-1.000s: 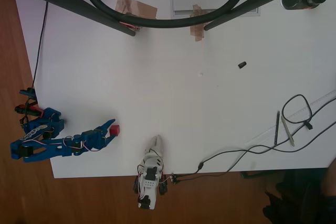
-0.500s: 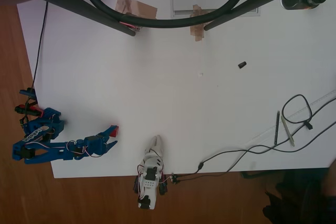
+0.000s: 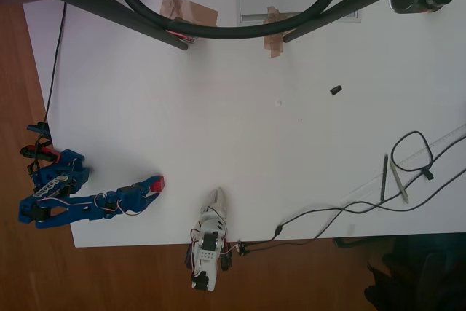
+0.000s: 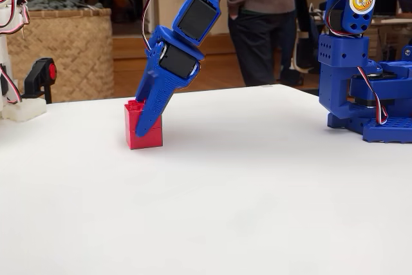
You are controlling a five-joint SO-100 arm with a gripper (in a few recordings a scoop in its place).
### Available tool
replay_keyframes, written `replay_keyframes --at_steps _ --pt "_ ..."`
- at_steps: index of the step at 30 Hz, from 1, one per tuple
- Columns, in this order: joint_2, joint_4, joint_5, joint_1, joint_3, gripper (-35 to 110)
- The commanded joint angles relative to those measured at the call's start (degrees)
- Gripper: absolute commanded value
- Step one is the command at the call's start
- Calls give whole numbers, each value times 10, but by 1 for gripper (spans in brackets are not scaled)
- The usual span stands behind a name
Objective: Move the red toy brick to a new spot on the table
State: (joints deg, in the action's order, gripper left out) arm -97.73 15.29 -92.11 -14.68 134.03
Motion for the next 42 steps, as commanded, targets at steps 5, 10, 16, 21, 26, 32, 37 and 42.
replay_keyframes --at_steps 5,10,16,21,26,32,37,42 --pt "9 -20 60 11 -28 0" --pt "-18 40 74 -3 -82 0" --pt "-5 236 129 -80 -304 0" --pt "26 364 147 -182 -417 0" --pt "20 442 132 -312 -413 0" --pt "54 438 91 -472 -381 0" --pt "142 395 77 -558 -396 0" --pt "207 382 79 -603 -417 0"
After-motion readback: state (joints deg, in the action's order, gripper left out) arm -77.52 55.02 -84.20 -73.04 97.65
